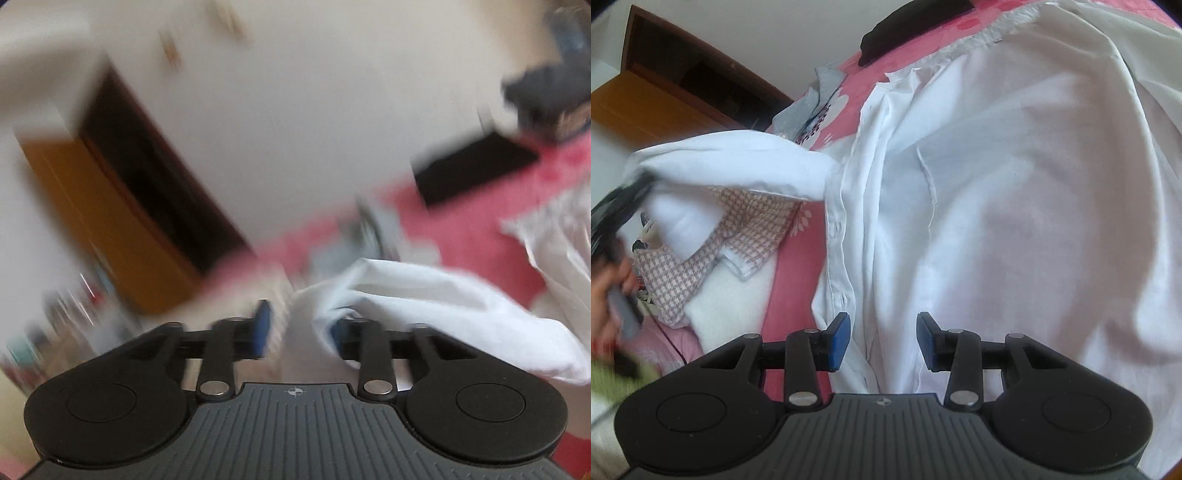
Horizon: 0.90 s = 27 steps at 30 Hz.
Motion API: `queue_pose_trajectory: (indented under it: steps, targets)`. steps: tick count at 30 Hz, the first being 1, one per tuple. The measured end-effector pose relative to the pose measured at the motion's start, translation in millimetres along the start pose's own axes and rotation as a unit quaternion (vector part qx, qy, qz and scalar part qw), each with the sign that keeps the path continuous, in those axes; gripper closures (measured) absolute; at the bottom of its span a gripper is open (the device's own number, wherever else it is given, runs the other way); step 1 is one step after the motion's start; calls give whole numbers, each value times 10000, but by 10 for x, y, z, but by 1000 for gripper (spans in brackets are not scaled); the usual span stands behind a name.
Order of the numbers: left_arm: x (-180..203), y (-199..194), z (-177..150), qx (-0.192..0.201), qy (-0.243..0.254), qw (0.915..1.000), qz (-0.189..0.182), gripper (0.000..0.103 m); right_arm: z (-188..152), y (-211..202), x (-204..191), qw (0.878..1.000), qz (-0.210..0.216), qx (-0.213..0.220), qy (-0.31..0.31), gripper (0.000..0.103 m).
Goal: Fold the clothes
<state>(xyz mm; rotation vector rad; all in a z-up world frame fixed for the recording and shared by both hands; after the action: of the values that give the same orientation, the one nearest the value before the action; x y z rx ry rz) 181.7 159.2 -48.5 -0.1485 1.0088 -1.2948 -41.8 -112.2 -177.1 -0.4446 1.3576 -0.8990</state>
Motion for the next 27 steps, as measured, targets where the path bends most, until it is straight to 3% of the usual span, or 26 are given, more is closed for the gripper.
queue_pose_trajectory:
  steps: [1,2,5,9,13,15,17,19,21,24,25,27]
  targets:
    - [-48,129,-19,-317,-99,9993,-199,65,1,0,8,10000,4,1,2,61]
    - [-118,193,-34,-451,-244,9980,-360,57,2,0,17,10000,10,0,3,61]
    - [-378,227,-47,-623,-884,9906,-838,33,2,29,61,10000,2,-48,58,58]
    - [-761,244,24,-716,-1581,9795,-1023,32,-9,123,125,9996,-85,-217,165,57]
    - [-999,42,108,-95,-2040,9716,-1195,30,-44,108,138,9996,-79,-235,122,57]
    - [-1039,-44,169,215,-2114,9688,-1271,19,-49,99,142,9996,-14,-230,142,56]
    - [-1007,-50,241,248,-2011,9692,-1400,6,-49,108,158,9995,-16,-272,157,56]
    - [-979,5,269,6,-1819,9738,-1364,6,-47,123,191,9993,-35,-331,182,56]
    - [-960,170,242,-541,-1459,9833,-940,6,-49,131,225,9990,-48,-383,207,56]
    - [-924,349,164,-899,-541,9944,-146,6,-42,139,230,9988,-47,-404,260,56]
    - [-908,375,122,-983,-279,9948,-42,6,-34,137,221,9989,-35,-391,268,56]
    - [-891,374,12,-1192,47,9926,-214,6,-21,125,200,9990,0,-354,275,55]
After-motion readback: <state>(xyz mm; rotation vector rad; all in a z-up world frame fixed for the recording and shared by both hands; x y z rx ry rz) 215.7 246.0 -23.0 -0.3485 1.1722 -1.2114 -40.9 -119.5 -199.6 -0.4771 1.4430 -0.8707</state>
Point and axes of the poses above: each gripper's, at about its wrist camera, not at the fingertips, and y roughly the way its jaws point, x to its right, z to its top, the point moved 9 cm from there along y, roughly the way its jaws point, and after that the axes turned 12 degrees about -x, right-handed, at the moved point
